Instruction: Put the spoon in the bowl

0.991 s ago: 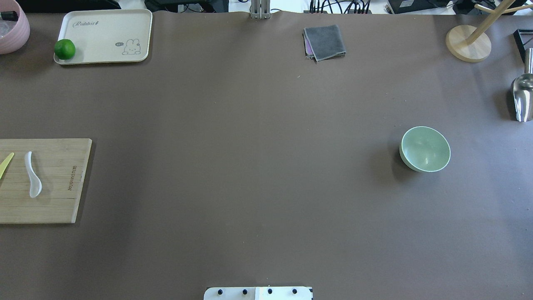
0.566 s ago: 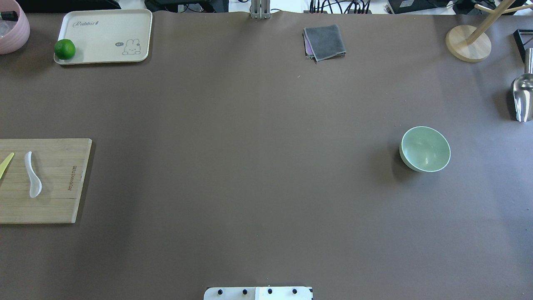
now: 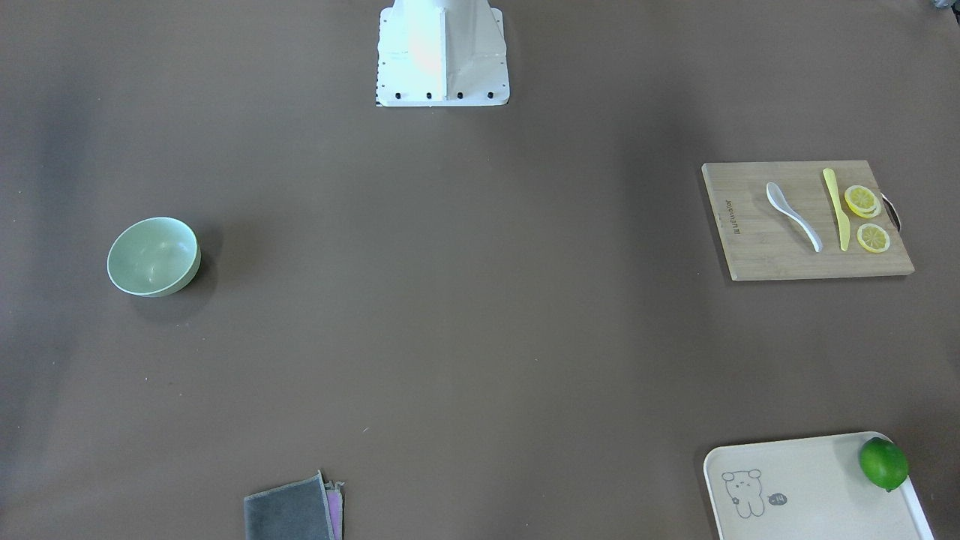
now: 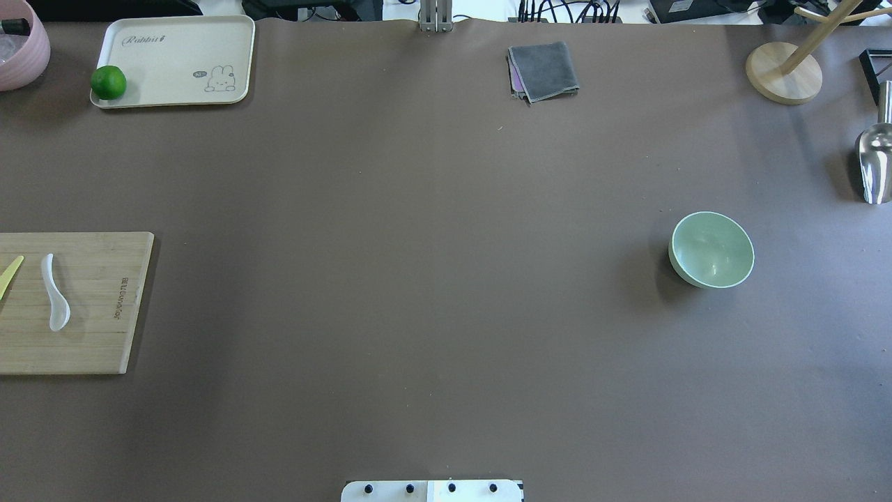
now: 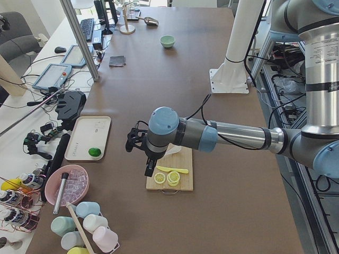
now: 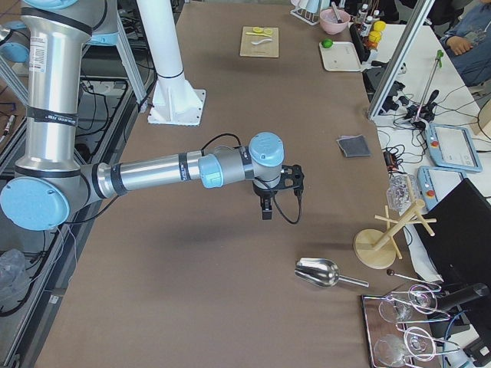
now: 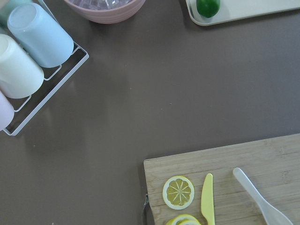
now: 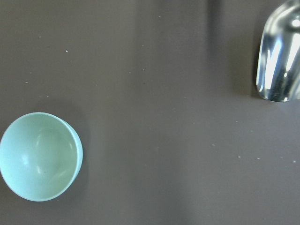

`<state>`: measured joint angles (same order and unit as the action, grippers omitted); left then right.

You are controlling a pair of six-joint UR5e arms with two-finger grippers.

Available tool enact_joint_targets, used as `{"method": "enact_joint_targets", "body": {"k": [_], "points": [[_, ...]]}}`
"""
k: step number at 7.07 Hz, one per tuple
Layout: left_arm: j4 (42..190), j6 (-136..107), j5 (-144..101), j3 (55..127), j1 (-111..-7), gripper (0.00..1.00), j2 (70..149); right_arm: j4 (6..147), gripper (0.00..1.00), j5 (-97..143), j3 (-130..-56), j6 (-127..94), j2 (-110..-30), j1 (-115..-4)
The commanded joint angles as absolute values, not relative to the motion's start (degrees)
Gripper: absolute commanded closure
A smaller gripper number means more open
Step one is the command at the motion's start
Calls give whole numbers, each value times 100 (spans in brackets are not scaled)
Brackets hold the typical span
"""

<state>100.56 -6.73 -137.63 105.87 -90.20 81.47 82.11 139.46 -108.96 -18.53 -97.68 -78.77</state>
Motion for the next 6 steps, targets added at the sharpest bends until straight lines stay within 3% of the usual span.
{"method": "enact_joint_targets", "body": {"k": [1,6], "points": [[10712,-2086,-13746,10617,-8265,4,8156,7237,0,13520,-10881,-3535,-9756,-6825],[11241,-3234,-13702,10608,-7541,3,8165,6663,1,13157,-9855,-4201,-9028,-5960]]}}
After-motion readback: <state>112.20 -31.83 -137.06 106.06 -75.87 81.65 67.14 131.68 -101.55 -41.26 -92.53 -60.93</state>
